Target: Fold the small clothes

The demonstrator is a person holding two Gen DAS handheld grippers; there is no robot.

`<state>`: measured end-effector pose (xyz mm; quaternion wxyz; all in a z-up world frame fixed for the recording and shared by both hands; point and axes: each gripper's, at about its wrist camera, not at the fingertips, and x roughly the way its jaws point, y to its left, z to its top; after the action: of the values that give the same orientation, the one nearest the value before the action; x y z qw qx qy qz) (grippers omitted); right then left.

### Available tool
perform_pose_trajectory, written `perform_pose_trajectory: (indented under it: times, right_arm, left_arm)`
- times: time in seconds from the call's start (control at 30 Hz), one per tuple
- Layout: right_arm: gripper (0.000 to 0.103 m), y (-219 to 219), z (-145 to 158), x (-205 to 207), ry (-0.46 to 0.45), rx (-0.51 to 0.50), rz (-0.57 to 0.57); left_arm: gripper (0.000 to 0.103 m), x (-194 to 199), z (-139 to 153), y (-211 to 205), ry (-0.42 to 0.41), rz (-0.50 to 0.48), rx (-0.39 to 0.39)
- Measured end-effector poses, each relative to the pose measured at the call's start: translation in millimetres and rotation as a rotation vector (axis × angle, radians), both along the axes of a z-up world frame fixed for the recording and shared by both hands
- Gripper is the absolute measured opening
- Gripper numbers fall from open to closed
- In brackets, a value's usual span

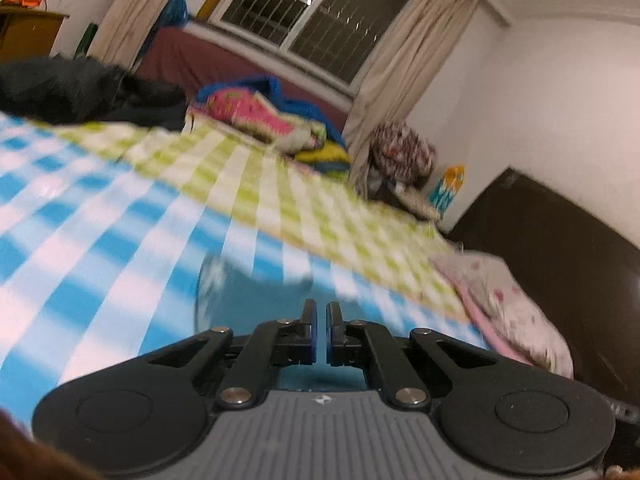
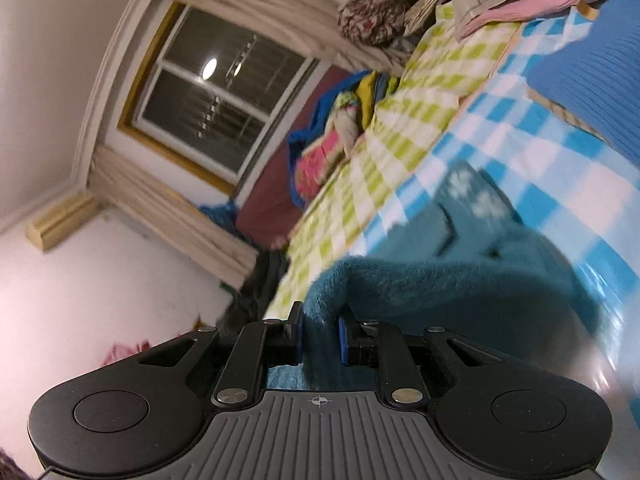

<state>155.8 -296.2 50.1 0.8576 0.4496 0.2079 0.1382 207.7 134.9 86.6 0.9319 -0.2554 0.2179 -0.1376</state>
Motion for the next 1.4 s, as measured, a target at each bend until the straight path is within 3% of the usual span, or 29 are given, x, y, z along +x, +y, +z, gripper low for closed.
perform_pose_trajectory:
  times: [0.1, 0.4, 0.53, 0.67, 0.77, 0.9, 1.0, 1.2, 1.3, 1.4]
  right_arm:
    - [0.016, -4, -4, 40, 0.017, 0.023, -0.025]
    - [0.016, -17, -29, 117, 0.072, 0.052, -0.109]
    - [0.016, -22, -35, 143, 0.097, -0.025, -0.153]
    - [0.019, -20, -63, 175, 0.253, -0.075, -0.111]
    - [0.024, -16, -68, 169, 0.233, -0.098, -0.099]
    - [0.033, -8, -49, 151, 0.167, -0.213, -0.081]
    - [0.035, -5, -33, 139, 0.102, -0.346, -0.103]
    - [0.036, 7, -32, 140, 0.101, -0.581, -0.068]
    - [0.037, 11, -38, 146, 0.115, -0.631, -0.046]
    - [0.038, 13, -39, 155, 0.117, -0.678, -0.021]
  left_arm:
    - [0.01, 39, 3, -5, -0.025, 0.045, 0.051]
    - [0.01, 116, -29, -22, 0.036, 0.058, 0.107]
    - [0.01, 126, -40, -23, 0.058, 0.048, 0.092]
    - [0.012, 121, -56, -30, 0.105, 0.038, 0.22]
    - [0.018, 118, -65, -34, 0.139, -0.009, 0.297]
    - [0.039, 125, -69, -55, 0.16, -0.105, 0.448]
    - [0.038, 128, -75, -69, 0.187, -0.14, 0.527]
    - [0.037, 105, -67, -88, 0.11, -0.193, 0.643]
    - [0.037, 101, -66, -93, 0.1, -0.215, 0.696]
    - [0.036, 103, -64, -92, 0.108, -0.222, 0.689]
